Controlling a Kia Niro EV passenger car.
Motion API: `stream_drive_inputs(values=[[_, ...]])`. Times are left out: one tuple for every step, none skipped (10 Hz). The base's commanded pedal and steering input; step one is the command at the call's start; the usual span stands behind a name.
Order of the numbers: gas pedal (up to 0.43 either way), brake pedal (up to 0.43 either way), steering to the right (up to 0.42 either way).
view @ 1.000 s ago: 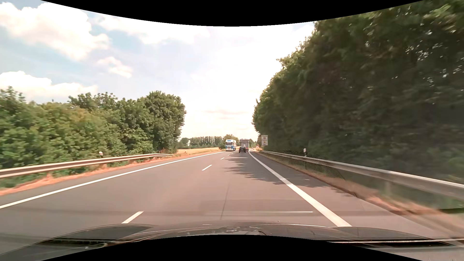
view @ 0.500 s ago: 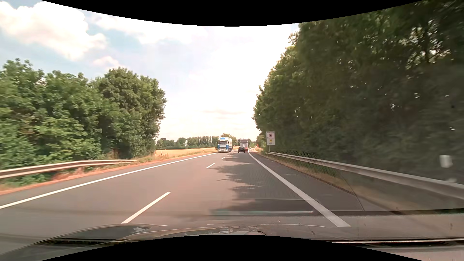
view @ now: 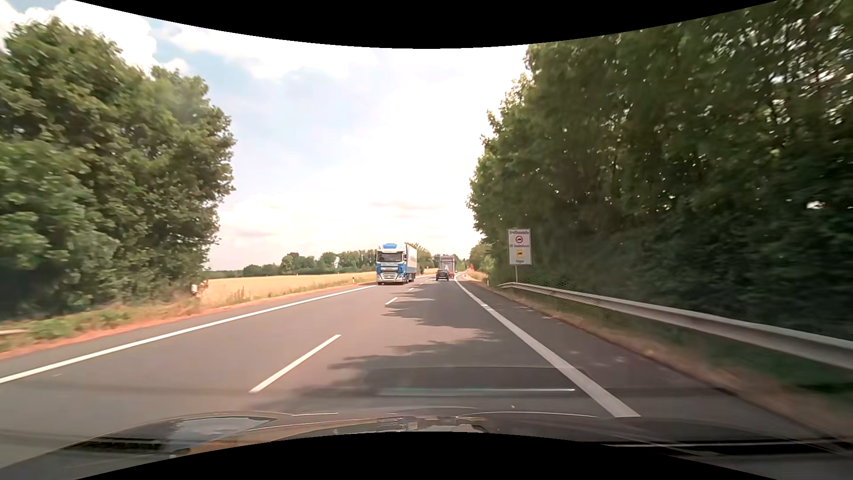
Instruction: Follow the waypoints while adhering to traffic rules and regulations
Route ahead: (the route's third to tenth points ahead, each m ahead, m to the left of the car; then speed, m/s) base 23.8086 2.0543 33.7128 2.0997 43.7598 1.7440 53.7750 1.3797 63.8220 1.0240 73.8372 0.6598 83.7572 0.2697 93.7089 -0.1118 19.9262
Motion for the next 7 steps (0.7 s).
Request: stream_drive_inputs(values=[[0.157, 0.000, 0.003], [0.157, 0.000, 0.003], [0.157, 0.000, 0.003], [0.157, 0.000, 0.002], [0.157, 0.000, 0.002], [0.157, 0.000, 0.002], [0.157, 0.000, 0.002]])
